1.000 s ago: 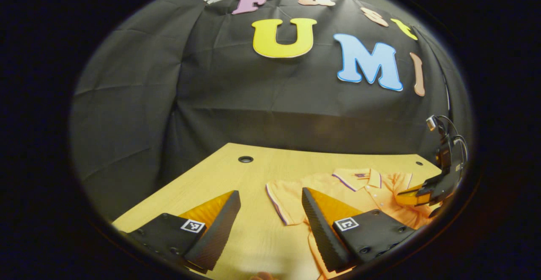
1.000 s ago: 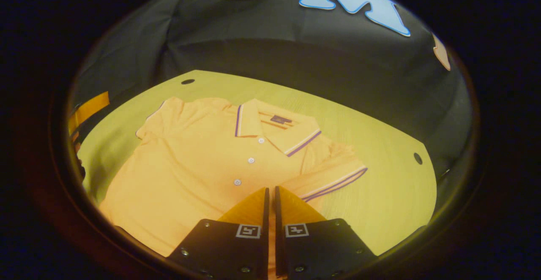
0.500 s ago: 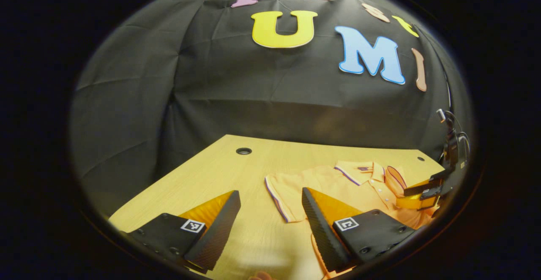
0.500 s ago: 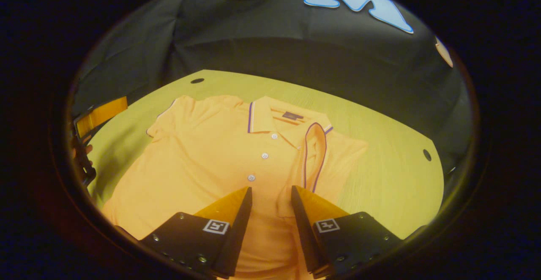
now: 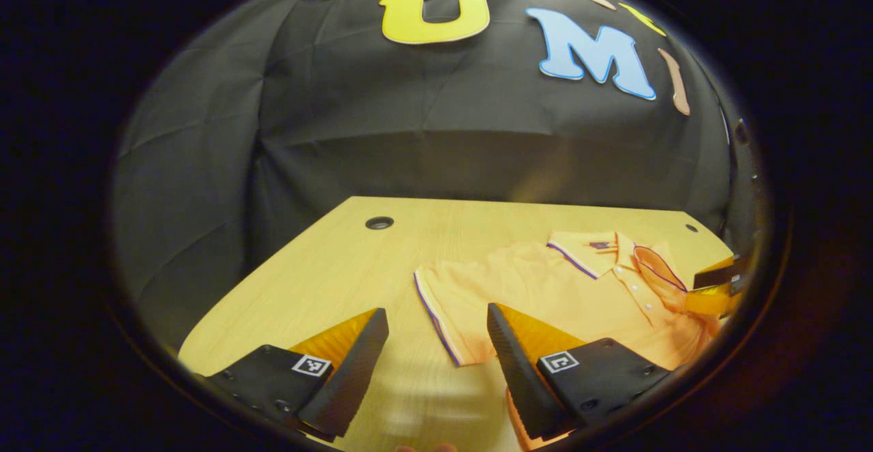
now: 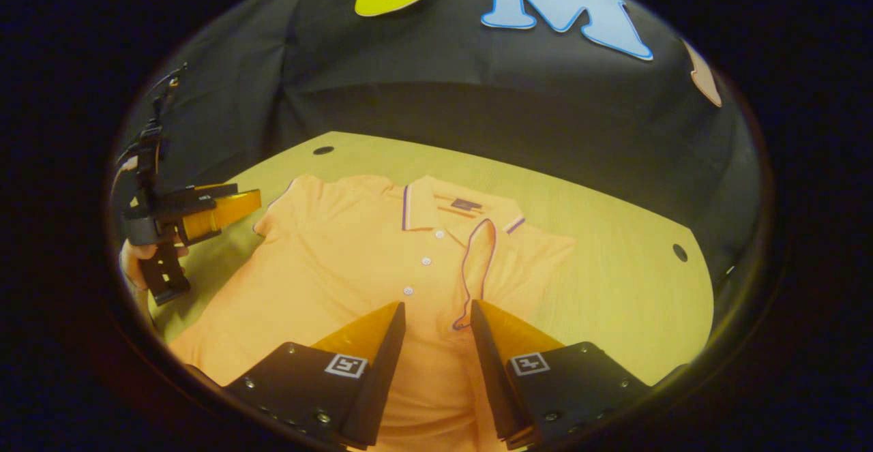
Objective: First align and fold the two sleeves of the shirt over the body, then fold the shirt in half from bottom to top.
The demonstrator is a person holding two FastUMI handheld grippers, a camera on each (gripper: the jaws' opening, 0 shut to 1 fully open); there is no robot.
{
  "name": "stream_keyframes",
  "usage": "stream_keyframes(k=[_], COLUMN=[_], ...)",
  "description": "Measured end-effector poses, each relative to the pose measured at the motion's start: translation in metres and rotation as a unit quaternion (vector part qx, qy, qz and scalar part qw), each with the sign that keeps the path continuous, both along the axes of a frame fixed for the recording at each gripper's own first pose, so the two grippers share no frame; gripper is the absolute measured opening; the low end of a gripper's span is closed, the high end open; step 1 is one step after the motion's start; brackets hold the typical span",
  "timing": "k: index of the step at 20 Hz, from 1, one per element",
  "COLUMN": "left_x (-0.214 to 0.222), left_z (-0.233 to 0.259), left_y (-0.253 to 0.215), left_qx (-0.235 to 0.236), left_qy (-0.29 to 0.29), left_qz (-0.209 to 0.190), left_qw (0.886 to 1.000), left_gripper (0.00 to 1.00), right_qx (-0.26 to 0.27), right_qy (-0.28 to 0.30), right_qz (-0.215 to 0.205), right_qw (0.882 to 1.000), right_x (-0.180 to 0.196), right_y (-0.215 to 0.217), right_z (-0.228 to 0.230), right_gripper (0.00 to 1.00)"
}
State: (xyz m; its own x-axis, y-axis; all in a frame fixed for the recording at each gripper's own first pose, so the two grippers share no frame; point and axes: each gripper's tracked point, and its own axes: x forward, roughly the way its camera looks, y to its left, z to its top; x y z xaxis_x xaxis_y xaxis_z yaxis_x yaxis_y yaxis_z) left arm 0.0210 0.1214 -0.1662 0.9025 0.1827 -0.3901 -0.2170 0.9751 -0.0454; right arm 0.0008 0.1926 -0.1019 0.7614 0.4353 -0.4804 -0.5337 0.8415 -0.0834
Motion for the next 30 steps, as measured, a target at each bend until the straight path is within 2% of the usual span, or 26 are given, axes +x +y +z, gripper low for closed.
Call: stream_keyframes(k=[3,5,11,15,18,20,22,23,24,30], left_x=[0.006,0.006,0.007,0.009,0.011,0.014,0.014,0.014,0.015,0.016], left_z=[-0.026,-0.041,-0.049,-0.049,-0.048,-0.046,-0.043,-0.041,-0.043,-0.027], left_y=[0.0,-0.005,-0.008,-0.012,-0.015,-0.02,-0.021,-0.019,-0.02,-0.024], left_qx=[0.013,0.006,0.009,0.009,0.008,-0.009,-0.05,-0.063,-0.071,-0.031], left_qy=[0.033,0.06,0.084,0.083,0.083,0.076,0.066,0.06,0.059,0.055], left_qz=[0.002,-0.006,-0.013,-0.026,-0.032,-0.045,-0.042,-0.043,-0.043,-0.047], left_qw=[0.999,0.998,0.996,0.996,0.996,0.996,0.996,0.995,0.995,0.997], left_gripper=[0.95,0.94,0.95,0.86,0.36,0.31,0.13,0.13,0.06,0.06], right_qx=[0.008,0.02,0.038,0.059,0.066,0.069,0.073,0.075,0.076,0.078], right_qy=[-0.01,-0.015,-0.008,0.004,0.007,0.007,0.006,0.006,0.006,0.006], right_qz=[-0.011,-0.015,-0.027,-0.035,-0.041,-0.045,-0.048,-0.05,-0.052,-0.062], right_qw=[1.0,1.0,0.999,0.998,0.997,0.997,0.996,0.996,0.996,0.995], right_x=[-0.001,-0.001,0.0,-0.001,-0.002,-0.002,-0.002,-0.002,-0.003,-0.005], right_y=[-0.011,-0.013,-0.024,-0.03,-0.036,-0.04,-0.043,-0.045,-0.047,-0.06], right_z=[0.01,0.015,0.012,0.005,0.003,0.002,0.003,0.004,0.004,0.004], right_gripper=[0.61,0.61,0.61,0.61,0.61,0.61,0.61,0.61,0.61,0.61])
